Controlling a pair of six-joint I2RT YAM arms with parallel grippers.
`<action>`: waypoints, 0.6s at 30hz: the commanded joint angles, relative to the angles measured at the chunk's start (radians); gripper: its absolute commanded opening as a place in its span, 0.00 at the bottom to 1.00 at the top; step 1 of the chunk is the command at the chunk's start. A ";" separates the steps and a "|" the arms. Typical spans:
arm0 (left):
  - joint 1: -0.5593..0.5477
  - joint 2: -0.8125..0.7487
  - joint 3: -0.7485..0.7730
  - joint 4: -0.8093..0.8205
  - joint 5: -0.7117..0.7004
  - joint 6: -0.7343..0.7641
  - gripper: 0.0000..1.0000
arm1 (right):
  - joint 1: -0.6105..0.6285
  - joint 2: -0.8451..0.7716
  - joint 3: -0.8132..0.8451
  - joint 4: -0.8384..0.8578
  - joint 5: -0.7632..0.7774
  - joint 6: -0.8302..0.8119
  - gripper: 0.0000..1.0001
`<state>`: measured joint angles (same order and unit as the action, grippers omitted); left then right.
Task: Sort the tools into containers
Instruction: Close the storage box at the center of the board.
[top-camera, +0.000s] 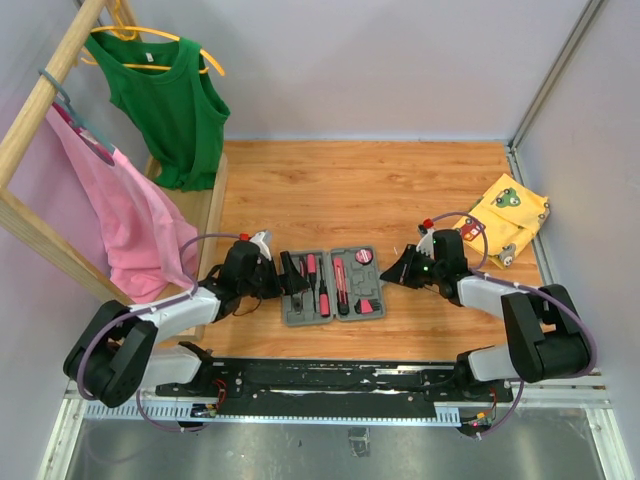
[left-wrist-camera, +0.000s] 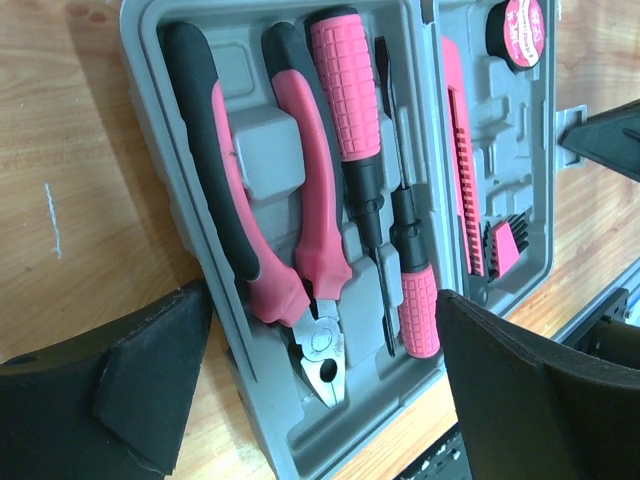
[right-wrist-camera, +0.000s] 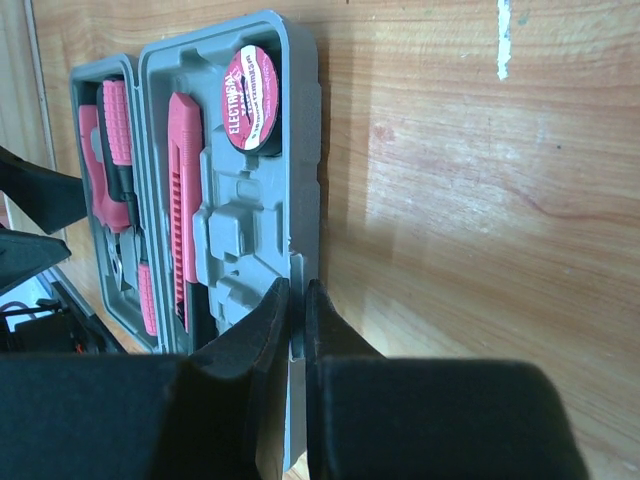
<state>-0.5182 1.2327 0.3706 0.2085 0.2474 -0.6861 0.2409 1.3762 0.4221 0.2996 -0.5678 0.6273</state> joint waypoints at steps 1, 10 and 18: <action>-0.006 -0.041 0.077 0.056 0.130 -0.039 0.94 | 0.000 0.054 -0.042 0.050 -0.049 0.043 0.01; -0.006 -0.106 0.163 -0.033 0.114 -0.030 0.94 | -0.001 0.073 -0.044 0.050 -0.040 0.043 0.01; -0.008 -0.110 0.209 -0.047 0.115 -0.035 0.93 | -0.001 0.085 -0.045 0.051 -0.047 0.041 0.01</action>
<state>-0.5056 1.1412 0.5133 0.0406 0.2333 -0.6849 0.2241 1.4212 0.4103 0.3985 -0.5892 0.6731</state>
